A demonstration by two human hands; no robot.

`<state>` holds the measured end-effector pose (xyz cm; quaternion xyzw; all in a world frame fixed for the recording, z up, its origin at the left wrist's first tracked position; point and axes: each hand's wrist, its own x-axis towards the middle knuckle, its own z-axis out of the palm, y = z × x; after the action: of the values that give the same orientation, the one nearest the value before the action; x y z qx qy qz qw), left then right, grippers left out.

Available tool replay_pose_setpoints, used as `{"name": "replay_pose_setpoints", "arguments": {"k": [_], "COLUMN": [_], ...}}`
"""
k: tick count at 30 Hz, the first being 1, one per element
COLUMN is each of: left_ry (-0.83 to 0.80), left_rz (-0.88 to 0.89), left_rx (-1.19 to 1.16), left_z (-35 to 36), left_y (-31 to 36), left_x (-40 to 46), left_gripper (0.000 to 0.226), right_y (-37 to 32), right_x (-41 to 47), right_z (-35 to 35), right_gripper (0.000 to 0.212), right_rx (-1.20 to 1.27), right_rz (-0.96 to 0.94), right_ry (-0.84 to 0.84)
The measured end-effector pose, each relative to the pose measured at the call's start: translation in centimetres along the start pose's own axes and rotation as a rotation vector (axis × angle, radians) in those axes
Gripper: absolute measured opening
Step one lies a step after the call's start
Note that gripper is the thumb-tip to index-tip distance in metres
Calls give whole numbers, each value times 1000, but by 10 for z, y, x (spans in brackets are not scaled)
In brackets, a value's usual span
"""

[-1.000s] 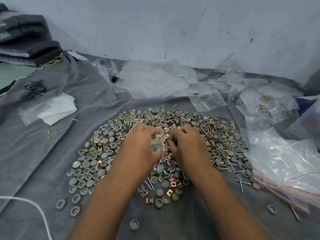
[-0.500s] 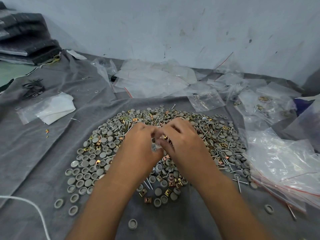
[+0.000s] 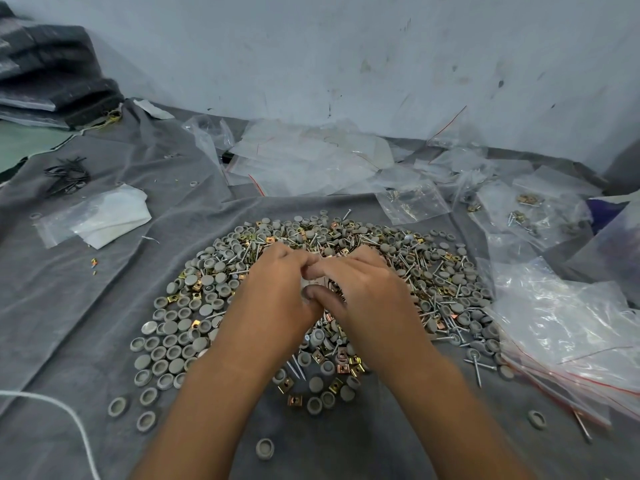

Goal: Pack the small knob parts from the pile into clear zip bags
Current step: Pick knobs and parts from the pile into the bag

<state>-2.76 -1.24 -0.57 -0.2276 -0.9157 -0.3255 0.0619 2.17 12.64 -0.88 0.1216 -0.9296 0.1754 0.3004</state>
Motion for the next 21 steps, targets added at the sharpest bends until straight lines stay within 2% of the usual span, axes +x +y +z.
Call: {"name": "replay_pose_setpoints", "arguments": {"k": [2, 5, 8, 9, 11, 17, 21], "left_ry": [17, 45, 65, 67, 73, 109, 90], "left_rz": [0, -10, -9, -2, 9, -5, -43], "left_rx": [-11, -21, -8, -12, -26, 126, 163], "left_z": [-1, -6, -10, -12, -19, -38, -24], "left_y": [0, 0, 5, 8, 10, 4, 6], "left_x": [-1, -2, -4, -4, -3, -6, -6], "left_gripper": [36, 50, 53, 53, 51, 54, 53], "right_y": [6, 34, 56, 58, 57, 57, 57], "right_x": [1, 2, -1, -2, -3, -2, -2], "right_z": [-2, -11, -9, -5, 5, 22, 22], "right_gripper": [16, 24, 37, 41, 42, 11, 10], "right_rx": [62, 132, -70, -98, -88, -79, -10], "right_rz": [46, 320, 543, 554, 536, 514, 506], "right_ry": [4, 2, -322, -382, -375, -234, -212]}}
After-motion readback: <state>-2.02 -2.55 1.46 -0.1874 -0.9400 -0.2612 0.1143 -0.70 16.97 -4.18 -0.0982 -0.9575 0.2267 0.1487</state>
